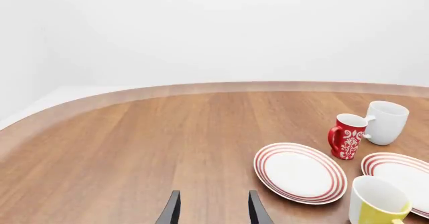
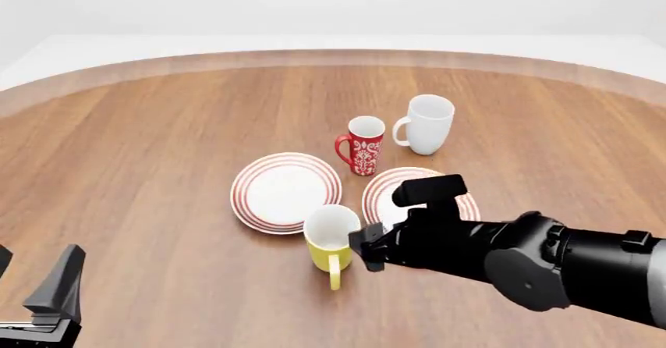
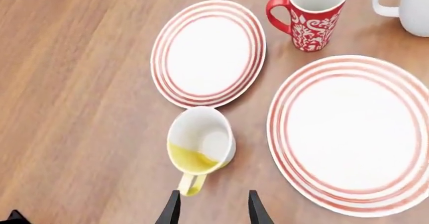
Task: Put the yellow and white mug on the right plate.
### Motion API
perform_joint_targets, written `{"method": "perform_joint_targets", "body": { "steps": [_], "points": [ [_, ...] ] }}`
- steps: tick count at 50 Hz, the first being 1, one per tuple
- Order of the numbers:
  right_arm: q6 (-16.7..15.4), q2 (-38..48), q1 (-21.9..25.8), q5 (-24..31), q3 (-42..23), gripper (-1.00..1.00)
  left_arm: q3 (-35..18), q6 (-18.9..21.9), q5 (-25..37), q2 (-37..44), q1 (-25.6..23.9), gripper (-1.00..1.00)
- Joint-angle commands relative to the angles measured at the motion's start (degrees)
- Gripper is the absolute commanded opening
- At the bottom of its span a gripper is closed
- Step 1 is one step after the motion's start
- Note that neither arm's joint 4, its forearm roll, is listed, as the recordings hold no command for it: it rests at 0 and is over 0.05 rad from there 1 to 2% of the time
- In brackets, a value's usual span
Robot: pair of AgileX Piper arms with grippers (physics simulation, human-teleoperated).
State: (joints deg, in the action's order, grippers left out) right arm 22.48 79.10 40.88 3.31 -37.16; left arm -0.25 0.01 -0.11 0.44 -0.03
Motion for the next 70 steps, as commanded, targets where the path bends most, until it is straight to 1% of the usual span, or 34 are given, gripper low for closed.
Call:
{"method": "perform_joint_targets", "body": {
  "steps": [1,4,5,9,23,25,27,29,32,34,35,37,38,39,41,42,45,46,48,49,50,51,53,54,55,56,57,58,59,60,61,65,68,70],
  "points": [
    [1.76,3.15,1.96,-2.92,0.54,1.0,0.0,0.0,0.0,0.0,-0.01,1.0],
    [2.07,3.69,2.24,-3.46,0.63,1.0,0.0,0.0,0.0,0.0,0.0,1.0],
    [2.06,2.87,2.22,-1.8,-0.28,1.0,0.0,0.01,0.0,0.0,0.0,1.0],
    [2.44,4.48,2.66,-4.16,0.65,1.0,0.0,0.0,0.0,-0.01,0.01,1.0],
    [3.41,6.91,3.36,-6.24,0.65,1.0,0.0,-0.01,0.0,0.01,0.0,1.0],
    [3.51,6.04,3.59,-3.96,-0.73,1.0,0.0,0.0,0.0,0.0,0.0,1.0],
    [3.58,7.66,3.64,-6.58,0.33,1.0,0.0,0.01,0.0,0.0,0.01,1.0],
    [3.82,7.29,3.81,-5.37,-0.34,1.0,0.0,0.0,0.0,-0.01,0.0,1.0],
    [4.08,9.37,4.0,-8.22,0.71,1.0,0.0,0.0,0.0,0.02,0.0,1.0],
    [4.25,8.31,4.04,-5.94,-0.45,1.0,0.0,0.0,0.0,-0.01,0.0,1.0],
    [4.29,9.87,4.1,-8.38,0.53,1.0,0.0,0.01,0.0,-0.01,0.01,1.0],
    [4.45,10.63,4.3,-9.22,0.65,1.0,0.0,0.01,0.0,0.0,0.01,1.0],
    [4.56,9.8,4.38,-7.57,-0.14,1.0,0.0,-0.01,0.0,-0.01,-0.01,1.0],
    [4.8,10.97,4.5,-8.96,0.25,1.0,0.0,0.0,0.0,0.01,0.01,1.0],
    [4.87,10.4,4.53,-7.5,-0.5,1.0,0.0,-0.01,0.0,0.0,0.0,1.0],
    [4.98,11.96,4.59,-9.82,0.39,1.0,0.0,0.01,0.0,0.01,0.0,1.0],
    [5.17,13.14,4.56,-11.27,0.9,1.0,0.0,0.02,0.0,0.0,-0.01,1.0],
    [5.23,12.09,4.57,-9.41,0.17,1.0,0.0,0.0,0.0,0.0,0.0,1.0],
    [5.4,13.81,4.6,-12.0,1.15,1.0,0.0,0.01,0.0,0.01,-0.01,1.0],
    [5.66,12.73,4.68,-10.04,0.39,1.0,0.0,0.0,0.0,0.0,0.0,1.0],
    [5.74,12.71,4.65,-10.04,0.43,1.0,0.0,0.01,0.0,0.0,0.0,1.0],
    [5.88,14.7,4.67,-12.92,1.47,1.0,0.0,0.01,0.0,0.0,0.0,1.0],
    [5.99,15.55,4.76,-13.85,1.73,1.0,0.0,0.0,0.0,0.0,0.01,1.0],
    [6.19,14.53,5.01,-11.76,0.79,1.0,0.0,-0.02,0.0,0.01,-0.01,1.0],
    [6.19,14.51,5.01,-11.72,0.77,1.0,0.0,-0.02,0.0,0.01,-0.01,1.0],
    [6.22,15.87,5.05,-13.66,1.4,1.0,0.0,0.01,0.0,0.0,0.01,1.0],
    [6.34,14.98,5.14,-12.05,0.77,1.0,0.0,0.0,0.0,0.0,0.0,1.0],
    [6.57,17.04,5.33,-14.84,1.64,1.0,0.0,0.0,0.0,-0.01,-0.01,1.0],
    [6.61,17.34,5.37,-15.2,1.74,1.0,0.0,-0.01,0.0,0.0,0.0,1.0],
    [6.67,17.45,5.38,-15.37,1.79,1.0,0.0,-0.01,0.0,0.01,-0.01,1.0],
    [6.86,15.84,5.48,-12.95,1.0,1.0,0.0,0.01,0.0,0.0,0.0,1.0],
    [6.87,17.74,5.42,-15.55,1.73,1.0,0.0,-0.01,0.0,0.0,-0.01,1.0],
    [6.86,16.2,5.45,-13.08,0.87,1.0,0.0,0.01,0.0,0.01,-0.01,1.0],
    [7.07,18.01,5.73,-15.28,1.41,1.0,0.0,0.0,0.0,0.0,0.01,1.0]
  ]
}}
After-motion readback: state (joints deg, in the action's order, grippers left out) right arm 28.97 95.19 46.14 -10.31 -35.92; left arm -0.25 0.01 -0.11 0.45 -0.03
